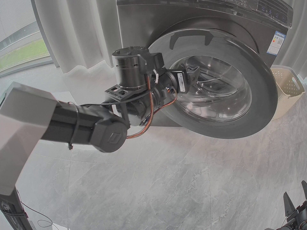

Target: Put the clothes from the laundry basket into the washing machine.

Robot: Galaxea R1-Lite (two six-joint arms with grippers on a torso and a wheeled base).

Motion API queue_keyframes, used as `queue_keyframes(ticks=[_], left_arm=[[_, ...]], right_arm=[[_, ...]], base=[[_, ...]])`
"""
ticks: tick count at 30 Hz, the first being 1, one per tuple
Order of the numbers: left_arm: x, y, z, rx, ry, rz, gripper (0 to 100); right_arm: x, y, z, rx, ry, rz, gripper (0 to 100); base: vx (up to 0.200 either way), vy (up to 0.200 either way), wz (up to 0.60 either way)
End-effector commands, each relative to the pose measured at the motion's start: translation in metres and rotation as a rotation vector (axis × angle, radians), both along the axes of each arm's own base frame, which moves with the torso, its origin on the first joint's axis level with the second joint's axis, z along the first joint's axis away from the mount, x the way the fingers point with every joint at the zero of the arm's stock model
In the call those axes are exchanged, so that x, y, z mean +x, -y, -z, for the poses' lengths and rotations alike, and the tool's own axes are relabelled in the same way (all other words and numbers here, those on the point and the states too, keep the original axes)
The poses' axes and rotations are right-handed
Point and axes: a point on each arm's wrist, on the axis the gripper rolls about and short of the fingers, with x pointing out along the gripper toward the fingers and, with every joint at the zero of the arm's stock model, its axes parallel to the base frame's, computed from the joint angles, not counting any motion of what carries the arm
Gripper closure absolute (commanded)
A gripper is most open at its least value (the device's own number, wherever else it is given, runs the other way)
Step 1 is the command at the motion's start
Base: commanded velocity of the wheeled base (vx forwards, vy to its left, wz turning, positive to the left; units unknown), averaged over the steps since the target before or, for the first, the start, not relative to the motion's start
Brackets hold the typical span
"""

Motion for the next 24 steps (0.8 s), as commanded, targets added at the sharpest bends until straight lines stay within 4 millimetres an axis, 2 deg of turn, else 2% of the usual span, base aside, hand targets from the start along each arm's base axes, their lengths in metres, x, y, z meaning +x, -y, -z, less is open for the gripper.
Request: queue_keyframes(ticks=[1, 6, 7, 8, 10, 12, 13, 18, 24], left_arm=[[-0.082, -0.072, -0.014, 0.049, -0.062, 0.002, 0], [-0.157, -0.134, 0.003, 0.088, -0.087, 0.023, 0], [-0.166, -0.142, 0.007, 0.095, -0.086, 0.021, 0], [-0.185, -0.16, 0.015, 0.111, -0.075, 0.02, 0], [-0.209, -0.186, 0.035, 0.155, -0.076, 0.004, 0], [-0.221, -0.201, 0.049, 0.178, -0.083, -0.008, 0], [-0.237, -0.222, 0.066, 0.192, -0.08, -0.038, 0], [-0.268, -0.255, 0.087, 0.174, -0.031, -0.132, 0], [-0.293, -0.276, 0.101, 0.166, 0.042, -0.31, 0]], right_arm=[[0.0, 0.0, 0.005, 0.0, -0.002, 0.0, 0], [0.0, 0.0, 0.005, 0.0, -0.002, 0.0, 0], [0.0, 0.0, 0.005, 0.0, -0.002, 0.0, 0], [0.0, 0.0, 0.005, 0.0, -0.002, 0.0, 0], [0.0, 0.0, 0.005, 0.0, -0.002, 0.0, 0], [0.0, 0.0, 0.005, 0.0, -0.002, 0.0, 0], [0.0, 0.0, 0.005, 0.0, -0.002, 0.0, 0], [0.0, 0.0, 0.005, 0.0, -0.002, 0.0, 0], [0.0, 0.0, 0.005, 0.0, -0.002, 0.0, 0]], base=[[0.0, 0.0, 0.0], [0.0, 0.0, 0.0], [0.0, 0.0, 0.0], [0.0, 0.0, 0.0], [0.0, 0.0, 0.0], [0.0, 0.0, 0.0], [0.0, 0.0, 0.0], [0.0, 0.0, 0.0], [0.0, 0.0, 0.0]])
